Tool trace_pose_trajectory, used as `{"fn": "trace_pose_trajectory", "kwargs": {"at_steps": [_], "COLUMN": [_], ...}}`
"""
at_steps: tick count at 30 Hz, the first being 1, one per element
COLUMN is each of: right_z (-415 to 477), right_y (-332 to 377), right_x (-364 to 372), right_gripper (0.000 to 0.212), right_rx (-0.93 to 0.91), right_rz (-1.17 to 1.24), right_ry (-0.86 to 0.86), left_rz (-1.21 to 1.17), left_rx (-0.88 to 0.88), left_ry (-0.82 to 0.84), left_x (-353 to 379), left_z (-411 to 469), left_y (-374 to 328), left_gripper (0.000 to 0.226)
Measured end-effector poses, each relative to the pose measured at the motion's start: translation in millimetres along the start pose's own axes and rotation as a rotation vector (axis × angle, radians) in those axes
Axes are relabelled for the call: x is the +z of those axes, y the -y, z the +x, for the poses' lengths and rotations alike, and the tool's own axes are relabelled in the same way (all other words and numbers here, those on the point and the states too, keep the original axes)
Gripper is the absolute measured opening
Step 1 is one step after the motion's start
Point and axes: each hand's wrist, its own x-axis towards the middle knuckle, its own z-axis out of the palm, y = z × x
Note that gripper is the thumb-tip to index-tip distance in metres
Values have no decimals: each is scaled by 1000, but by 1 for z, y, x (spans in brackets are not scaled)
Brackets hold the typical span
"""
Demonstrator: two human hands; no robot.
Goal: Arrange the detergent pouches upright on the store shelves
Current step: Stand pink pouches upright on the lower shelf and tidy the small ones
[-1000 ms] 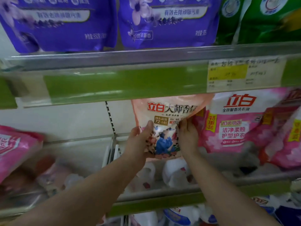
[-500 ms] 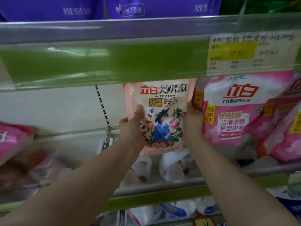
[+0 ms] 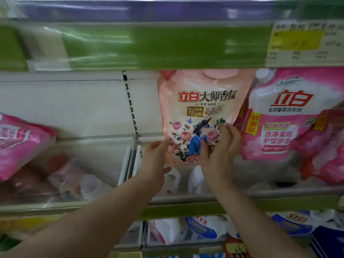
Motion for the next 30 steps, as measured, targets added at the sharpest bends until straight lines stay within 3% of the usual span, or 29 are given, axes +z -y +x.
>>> {"fn": "trace_pose_trajectory", "kwargs": {"at_steps": [3, 6, 8, 10, 13, 17, 22, 26, 30], "right_z": [-10, -9, -10, -13, -29, -51, -61, -63, -71], "right_y": [11, 10, 13, 25, 56, 95, 144, 193, 242], "right_x": [19, 33, 35, 34, 43, 79, 128, 156, 185], "right_gripper": [60, 67, 72, 66, 44, 32, 31, 36, 30], "right_rx": [-229, -211, -198, -203, -373, -564, -519, -528, -512], "right_rz": [-232, -405, -442, -386, -186, 0, 155, 228, 330], "right_ry": [144, 215, 208, 157, 110, 268, 334, 386, 512], "left_rz": [4, -20, -22, -45, -89, -105, -41, -114, -145], "left_rx": [21, 8, 18, 40, 93, 145, 237, 313, 342], "left_ry": [-28, -110, -165, -224, -349, -464, -531, -573, -622], "left_x": [-10, -31, -53, -76, -112, -158, -204, -233, -263], "left_z": [0, 1, 2, 3, 10, 15, 9, -2, -13], "left_y": [2, 1, -3, -6, -9, -15, -28, -36, -42], "left_gripper": [35, 34, 16, 10, 28, 19, 33, 21, 25]}}
